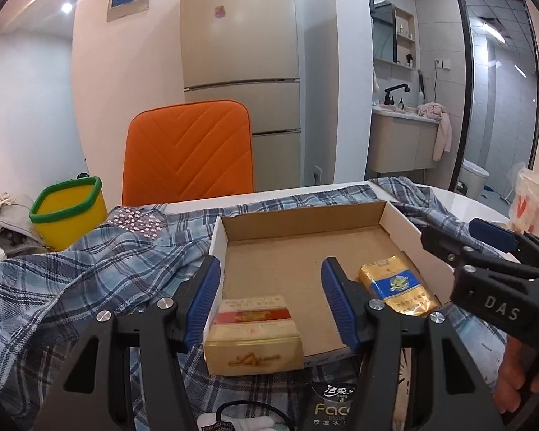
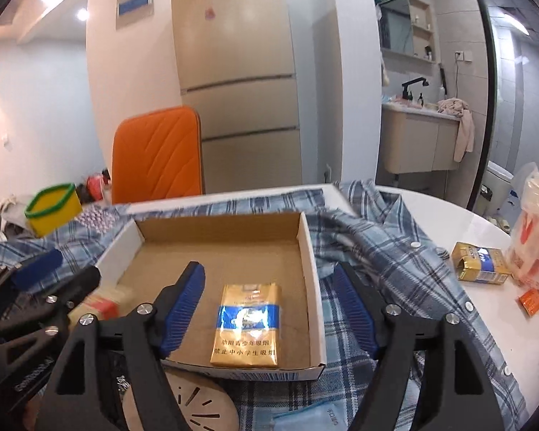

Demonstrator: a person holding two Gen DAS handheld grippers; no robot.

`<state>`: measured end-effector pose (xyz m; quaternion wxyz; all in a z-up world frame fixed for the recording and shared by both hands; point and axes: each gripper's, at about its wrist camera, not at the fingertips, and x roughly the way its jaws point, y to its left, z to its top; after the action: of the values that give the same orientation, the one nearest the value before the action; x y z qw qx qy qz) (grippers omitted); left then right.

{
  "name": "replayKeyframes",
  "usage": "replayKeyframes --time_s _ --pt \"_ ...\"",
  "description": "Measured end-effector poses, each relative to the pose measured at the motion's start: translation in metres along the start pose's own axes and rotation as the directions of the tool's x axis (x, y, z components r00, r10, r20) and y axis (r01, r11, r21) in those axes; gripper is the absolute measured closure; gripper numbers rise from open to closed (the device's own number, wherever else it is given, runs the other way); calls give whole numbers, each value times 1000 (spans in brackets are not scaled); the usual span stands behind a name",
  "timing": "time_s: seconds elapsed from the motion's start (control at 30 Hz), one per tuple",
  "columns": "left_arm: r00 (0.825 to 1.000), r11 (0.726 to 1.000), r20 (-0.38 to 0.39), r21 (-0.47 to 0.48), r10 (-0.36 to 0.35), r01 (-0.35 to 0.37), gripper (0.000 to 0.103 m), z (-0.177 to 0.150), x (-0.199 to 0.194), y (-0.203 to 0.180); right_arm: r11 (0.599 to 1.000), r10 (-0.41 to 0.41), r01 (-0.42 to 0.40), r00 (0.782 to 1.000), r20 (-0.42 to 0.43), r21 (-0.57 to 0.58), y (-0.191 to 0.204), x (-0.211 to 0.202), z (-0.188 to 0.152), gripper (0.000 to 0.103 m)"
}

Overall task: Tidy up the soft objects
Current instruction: 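Lower both packs into the cardboard box and open both grippers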

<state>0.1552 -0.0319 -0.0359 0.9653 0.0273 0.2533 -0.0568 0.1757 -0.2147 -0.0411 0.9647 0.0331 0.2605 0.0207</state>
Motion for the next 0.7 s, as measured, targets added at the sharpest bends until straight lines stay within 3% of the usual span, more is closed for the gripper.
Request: replayKeyframes --time_s 0.03,0.1,0.13,0.3,0.5,0.6,0.7 --pt "1000 1000 6 -2 1 -1 40 -1 -1 0 1000 1 -1 1000 5 -3 1 -1 0 27" --pt "1000 1000 18 -3 5 -5 11 -2 -4 0 1000 -1 1 1000 16 -11 3 -4 0 26" --pt "1000 1000 29 -3 8 -7 7 -2 -6 0 1000 -1 1 1000 23 -15 4 -6 0 26" --pt "993 1000 116 -16 26 -25 1 -1 -25 3 1000 0 1 998 66 -15 5 -15 1 26" --pt "964 997 262 -76 47 -28 1 -3 -55 16 1000 3 -1 994 109 -19 7 -25 2 25" --pt "956 997 291 -70 46 -26 0 -3 -59 16 1000 -2 6 991 134 -23 9 -30 2 12" --pt "947 998 318 -60 53 -36 1 -2 -65 14 999 -22 27 987 159 -26 10 -36 2 12"
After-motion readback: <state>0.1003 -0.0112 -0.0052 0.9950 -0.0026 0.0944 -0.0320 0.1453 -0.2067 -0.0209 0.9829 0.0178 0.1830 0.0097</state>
